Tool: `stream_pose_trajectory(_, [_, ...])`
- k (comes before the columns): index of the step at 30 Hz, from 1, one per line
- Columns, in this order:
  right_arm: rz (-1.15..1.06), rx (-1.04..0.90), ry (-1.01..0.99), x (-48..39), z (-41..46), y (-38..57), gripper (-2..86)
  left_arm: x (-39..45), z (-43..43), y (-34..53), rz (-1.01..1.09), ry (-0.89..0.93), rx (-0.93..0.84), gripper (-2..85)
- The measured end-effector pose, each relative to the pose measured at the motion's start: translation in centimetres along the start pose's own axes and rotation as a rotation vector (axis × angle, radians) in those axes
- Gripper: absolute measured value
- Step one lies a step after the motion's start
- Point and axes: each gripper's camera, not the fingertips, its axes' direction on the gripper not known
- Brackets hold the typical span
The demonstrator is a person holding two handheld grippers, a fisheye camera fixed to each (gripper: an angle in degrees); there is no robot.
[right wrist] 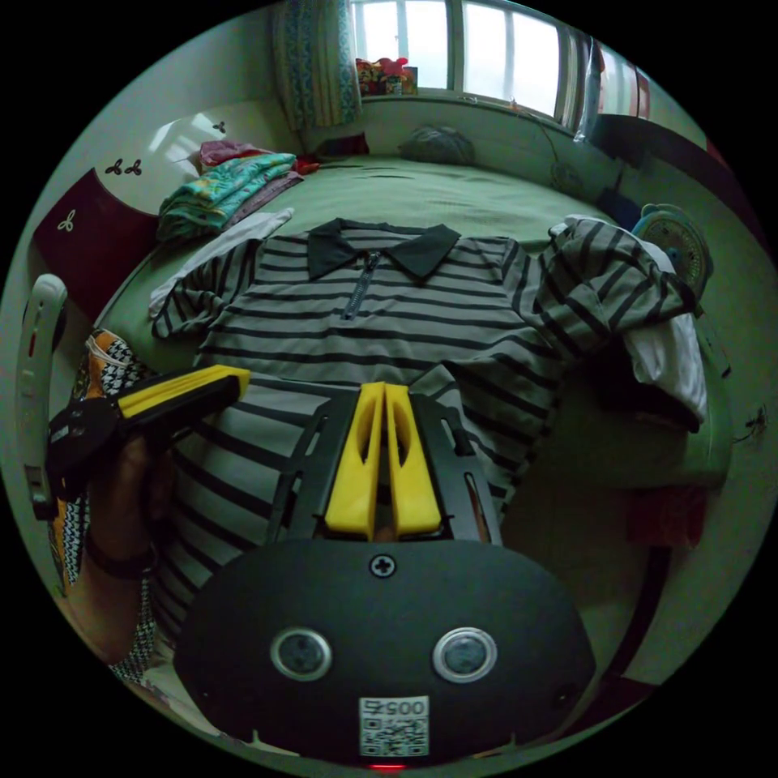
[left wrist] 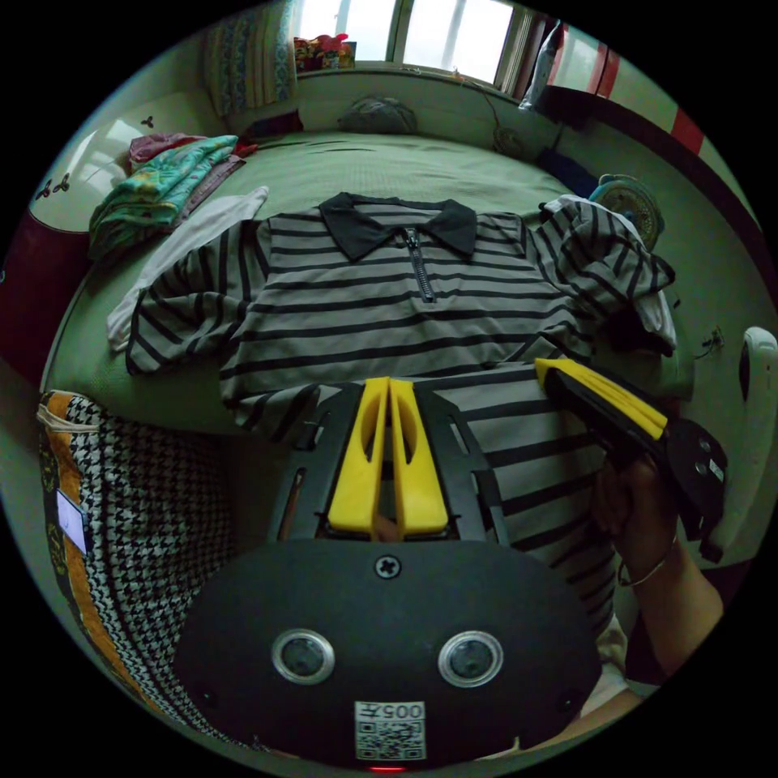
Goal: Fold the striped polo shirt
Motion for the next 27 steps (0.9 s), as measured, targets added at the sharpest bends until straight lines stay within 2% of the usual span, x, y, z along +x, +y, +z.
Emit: stream_pose_trajectory(27, [0.001, 0.007, -0.009, 0.22, 0.04, 0.19, -1.2, 0.78, -0.39, 0.38, 0.01, -0.041, -0.001, -0.6])
